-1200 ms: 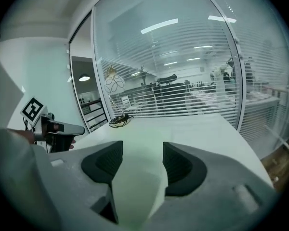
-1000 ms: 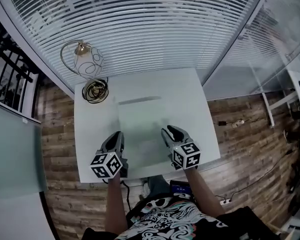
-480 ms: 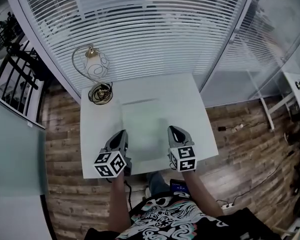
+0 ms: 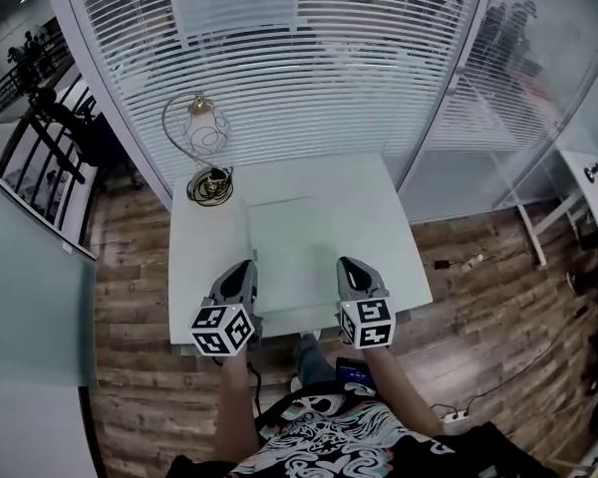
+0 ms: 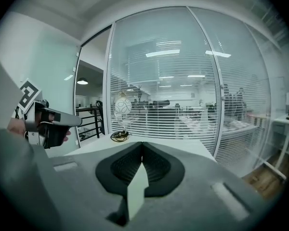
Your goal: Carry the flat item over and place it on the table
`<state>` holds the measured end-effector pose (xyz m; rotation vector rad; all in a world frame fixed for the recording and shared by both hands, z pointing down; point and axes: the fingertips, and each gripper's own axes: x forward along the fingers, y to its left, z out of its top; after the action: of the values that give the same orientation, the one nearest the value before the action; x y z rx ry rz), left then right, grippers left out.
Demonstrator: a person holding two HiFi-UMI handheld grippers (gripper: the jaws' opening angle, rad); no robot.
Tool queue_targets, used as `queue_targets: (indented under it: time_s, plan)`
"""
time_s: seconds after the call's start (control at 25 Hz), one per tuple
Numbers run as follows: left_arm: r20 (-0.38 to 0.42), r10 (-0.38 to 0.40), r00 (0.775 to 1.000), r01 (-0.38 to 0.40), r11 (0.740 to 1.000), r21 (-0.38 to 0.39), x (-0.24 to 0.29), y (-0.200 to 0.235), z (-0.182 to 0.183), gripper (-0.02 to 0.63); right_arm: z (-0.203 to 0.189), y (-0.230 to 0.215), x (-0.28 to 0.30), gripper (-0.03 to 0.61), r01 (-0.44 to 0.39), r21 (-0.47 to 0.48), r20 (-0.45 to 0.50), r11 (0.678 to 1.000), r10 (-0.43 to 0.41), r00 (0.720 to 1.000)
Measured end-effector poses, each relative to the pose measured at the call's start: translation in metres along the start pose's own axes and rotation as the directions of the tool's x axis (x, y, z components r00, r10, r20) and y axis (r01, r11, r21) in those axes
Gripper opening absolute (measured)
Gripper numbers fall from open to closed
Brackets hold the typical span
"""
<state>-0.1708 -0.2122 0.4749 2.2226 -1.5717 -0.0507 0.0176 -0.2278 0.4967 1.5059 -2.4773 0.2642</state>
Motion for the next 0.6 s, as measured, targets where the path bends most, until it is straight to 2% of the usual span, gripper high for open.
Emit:
queue_targets:
  time_s: [0.16, 0.36, 0.6]
  plan:
    - [0.007, 0.024, 1.000, -0.024, 0.999, -0.023, -0.009, 0.004, -0.002, 0.006, 0.004, -0.002, -0.011, 0.006, 0.015, 0.003, 0.021, 1.000, -0.015, 1.000]
    - [0.046, 0.011, 0.999, -0.008, 0.999, -0.046, -0.021, 0.000, 0.001, 0.007, 0.001, -0.011, -0.021, 0.006, 0.034, 0.030, 0.025, 0.999, -0.035, 0.999]
    - [0.045, 0.019, 0.999, -0.017, 0.999, -0.047, -0.025, 0.001, 0.001, 0.007, 0.005, -0.006, -0.022, 0.006, 0.015, 0.023, 0.038, 1.000, -0.016, 0.999]
